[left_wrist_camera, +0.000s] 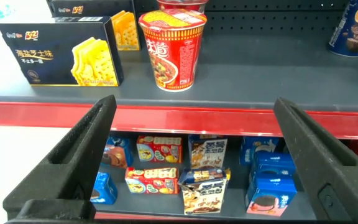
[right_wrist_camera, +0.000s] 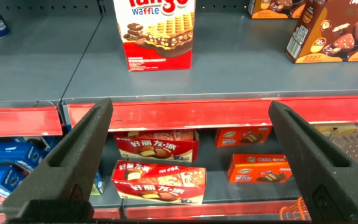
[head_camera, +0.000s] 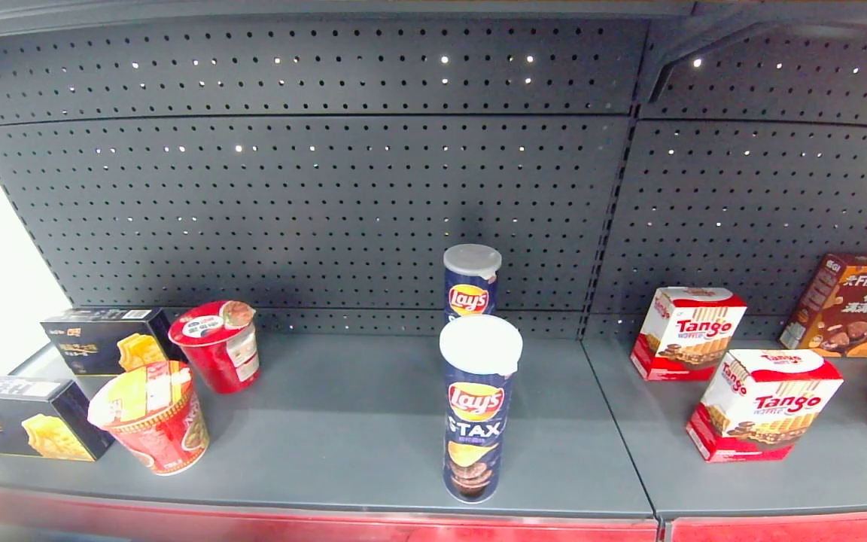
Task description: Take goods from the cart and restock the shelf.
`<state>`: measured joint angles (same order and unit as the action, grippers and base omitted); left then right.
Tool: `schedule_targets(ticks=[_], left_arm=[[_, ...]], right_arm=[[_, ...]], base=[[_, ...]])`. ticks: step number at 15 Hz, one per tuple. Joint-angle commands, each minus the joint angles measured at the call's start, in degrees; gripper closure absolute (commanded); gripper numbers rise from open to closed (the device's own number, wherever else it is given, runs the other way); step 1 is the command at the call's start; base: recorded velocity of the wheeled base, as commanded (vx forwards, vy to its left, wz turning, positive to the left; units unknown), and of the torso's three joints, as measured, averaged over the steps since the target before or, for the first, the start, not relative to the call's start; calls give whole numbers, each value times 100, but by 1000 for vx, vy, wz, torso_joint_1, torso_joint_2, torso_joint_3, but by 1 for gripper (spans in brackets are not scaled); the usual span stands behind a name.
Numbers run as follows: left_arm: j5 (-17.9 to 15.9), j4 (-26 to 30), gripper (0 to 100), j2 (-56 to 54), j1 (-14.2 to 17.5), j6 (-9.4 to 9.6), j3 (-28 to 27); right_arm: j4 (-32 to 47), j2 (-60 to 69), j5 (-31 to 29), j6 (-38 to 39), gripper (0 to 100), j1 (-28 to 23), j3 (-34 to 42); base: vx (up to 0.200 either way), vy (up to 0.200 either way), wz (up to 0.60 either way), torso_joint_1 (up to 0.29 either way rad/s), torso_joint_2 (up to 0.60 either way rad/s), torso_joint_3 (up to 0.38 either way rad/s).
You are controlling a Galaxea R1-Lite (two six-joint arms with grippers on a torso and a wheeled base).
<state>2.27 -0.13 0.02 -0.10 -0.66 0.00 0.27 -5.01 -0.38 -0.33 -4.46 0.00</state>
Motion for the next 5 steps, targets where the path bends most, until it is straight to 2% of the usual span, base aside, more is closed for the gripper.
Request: schedule_targets(ticks=[1,5], left_arm=[[2,-4,0,-2,1,-4,0],[2,-4,0,-2,1,-4,0]], right_arm=[[0,0,-6,-2,0,-2,0],[0,0,-6,7,0,-2,0]], base=[[0,0,0,0,0,0],[0,0,0,0,0,0]])
